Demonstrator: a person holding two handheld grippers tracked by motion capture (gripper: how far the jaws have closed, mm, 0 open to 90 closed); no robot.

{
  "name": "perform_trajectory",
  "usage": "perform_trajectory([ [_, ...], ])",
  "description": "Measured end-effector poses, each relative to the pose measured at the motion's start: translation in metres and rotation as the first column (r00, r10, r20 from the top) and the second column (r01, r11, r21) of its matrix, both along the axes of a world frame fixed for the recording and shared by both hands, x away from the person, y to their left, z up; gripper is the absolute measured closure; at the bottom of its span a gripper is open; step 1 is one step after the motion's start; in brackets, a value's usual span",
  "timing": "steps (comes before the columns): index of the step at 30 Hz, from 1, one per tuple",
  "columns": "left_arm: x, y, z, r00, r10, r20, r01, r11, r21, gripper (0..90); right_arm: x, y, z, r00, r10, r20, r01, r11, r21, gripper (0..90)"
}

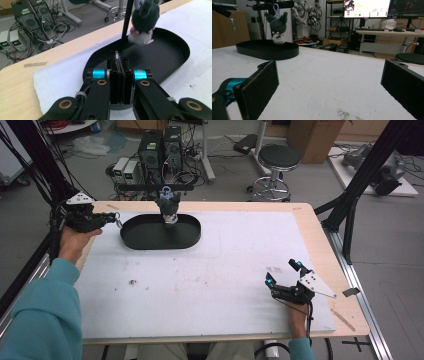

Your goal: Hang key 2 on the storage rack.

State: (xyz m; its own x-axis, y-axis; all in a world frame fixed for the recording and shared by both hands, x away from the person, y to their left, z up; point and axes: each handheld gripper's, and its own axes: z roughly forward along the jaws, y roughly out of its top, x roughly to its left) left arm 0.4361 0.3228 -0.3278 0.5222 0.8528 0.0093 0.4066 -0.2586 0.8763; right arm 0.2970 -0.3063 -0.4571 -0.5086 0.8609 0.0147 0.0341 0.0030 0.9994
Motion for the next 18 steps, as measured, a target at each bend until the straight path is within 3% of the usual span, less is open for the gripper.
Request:
perform_trajectory([
  [10,0.005,-0.014,0.020,0.9997,-0.018,0.014,0.018,0.9997,0.015,88.6,0.000,0.000,0.000,1.0000,0.000,0.001,0.000,1.000,0.000,0.7],
  [18,0.016,-0.034,0.037,0.9977,-0.062,0.029,0.061,0.9975,0.037,88.6,0.000,0.000,0.000,1.0000,0.002,0.002,-0.002,1.000,-0.002,0.7],
])
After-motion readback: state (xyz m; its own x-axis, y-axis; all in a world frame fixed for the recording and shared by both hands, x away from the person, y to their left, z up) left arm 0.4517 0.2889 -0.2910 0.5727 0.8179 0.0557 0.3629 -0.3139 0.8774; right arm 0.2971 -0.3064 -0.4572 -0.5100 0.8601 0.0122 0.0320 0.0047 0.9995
